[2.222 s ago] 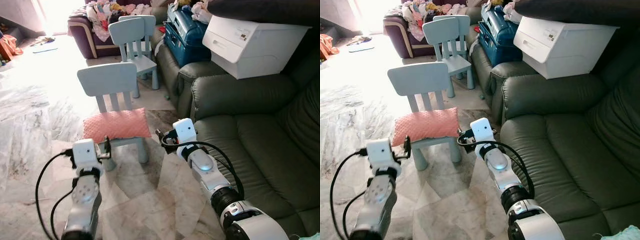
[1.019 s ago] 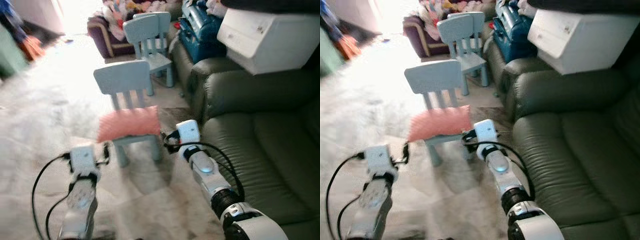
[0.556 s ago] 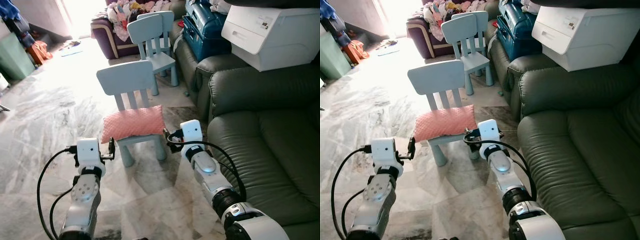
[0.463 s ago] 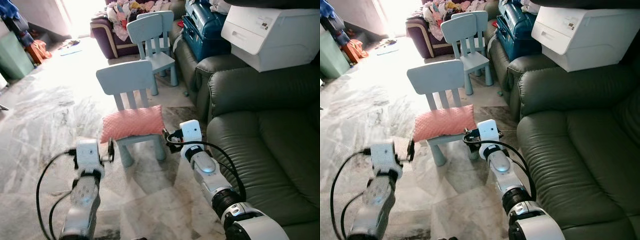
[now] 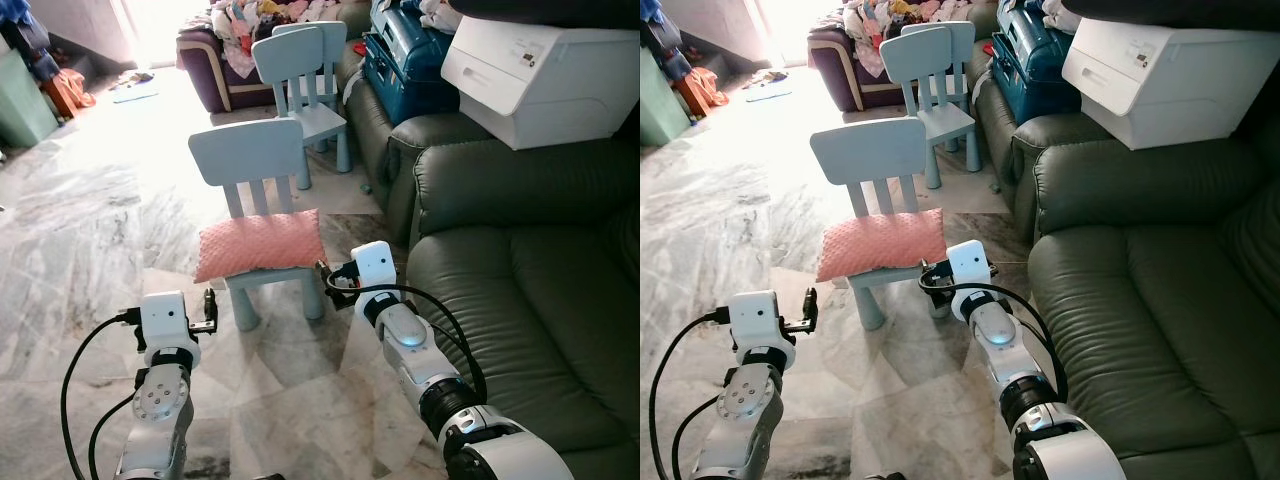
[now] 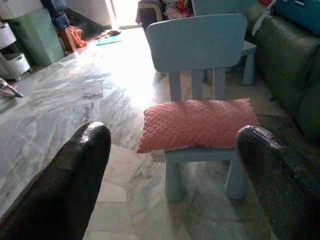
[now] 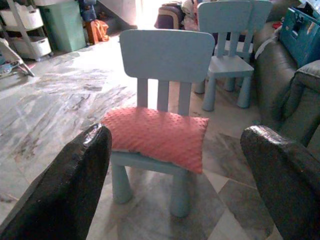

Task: Move the pillow to the sofa

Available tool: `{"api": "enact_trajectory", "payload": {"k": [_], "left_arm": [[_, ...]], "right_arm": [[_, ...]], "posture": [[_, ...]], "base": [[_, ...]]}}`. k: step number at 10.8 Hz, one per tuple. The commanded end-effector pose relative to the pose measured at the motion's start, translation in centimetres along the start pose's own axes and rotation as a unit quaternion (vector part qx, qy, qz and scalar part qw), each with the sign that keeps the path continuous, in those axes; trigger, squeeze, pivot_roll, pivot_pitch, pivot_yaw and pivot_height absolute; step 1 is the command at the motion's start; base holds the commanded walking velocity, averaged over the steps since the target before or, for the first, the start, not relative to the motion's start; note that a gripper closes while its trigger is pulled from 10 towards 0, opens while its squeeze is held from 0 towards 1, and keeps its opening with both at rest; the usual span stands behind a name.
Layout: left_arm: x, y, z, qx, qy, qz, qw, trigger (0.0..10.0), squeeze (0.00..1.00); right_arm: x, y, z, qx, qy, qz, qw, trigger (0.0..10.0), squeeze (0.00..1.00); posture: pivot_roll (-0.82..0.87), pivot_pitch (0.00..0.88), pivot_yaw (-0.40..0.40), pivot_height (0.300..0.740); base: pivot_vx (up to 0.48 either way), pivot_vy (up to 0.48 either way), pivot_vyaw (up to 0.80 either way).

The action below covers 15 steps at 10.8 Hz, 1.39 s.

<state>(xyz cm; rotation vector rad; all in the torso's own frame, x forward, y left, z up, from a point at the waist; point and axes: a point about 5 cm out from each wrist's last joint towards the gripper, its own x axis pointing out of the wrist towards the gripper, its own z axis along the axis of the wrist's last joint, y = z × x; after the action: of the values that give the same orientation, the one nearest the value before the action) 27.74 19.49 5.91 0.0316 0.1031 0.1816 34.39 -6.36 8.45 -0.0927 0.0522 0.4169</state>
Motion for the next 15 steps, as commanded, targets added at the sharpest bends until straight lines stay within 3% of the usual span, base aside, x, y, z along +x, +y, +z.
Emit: {"api": "enact_trajectory", "payload": {"k": [1, 3, 15], "left_arm": [[-0.05, 0.42, 0.39, -0.005, -0.009, 0.010, 1.000, 10.0, 0.00], [-0.08, 0.40, 0.28, -0.010, -0.007, 0.008, 1.000, 10.0, 0.00], [0.25, 0.27, 0.12, -0.010, -0.001, 0.006, 1.000, 10.0, 0.00]], "right_arm": [[0.35, 0.47, 0.40, -0.001, -0.001, 0.012, 1.000, 10.0, 0.00], [0.28, 0.46, 0.17, -0.002, 0.006, 0.013, 1.000, 10.0, 0.00], [0.20, 0.10, 0.11, -0.005, 0.009, 0.005, 1.000, 10.0, 0.00]], "posture": [[-0.09, 0.072, 0.066, 0.740], [-0.10, 0.072, 0.067, 0.740], [-0.12, 0.085, 0.069, 0.740]], "base": [[0.000, 0.000, 0.00], [0.000, 0.000, 0.00], [0.000, 0.000, -0.75]]}}
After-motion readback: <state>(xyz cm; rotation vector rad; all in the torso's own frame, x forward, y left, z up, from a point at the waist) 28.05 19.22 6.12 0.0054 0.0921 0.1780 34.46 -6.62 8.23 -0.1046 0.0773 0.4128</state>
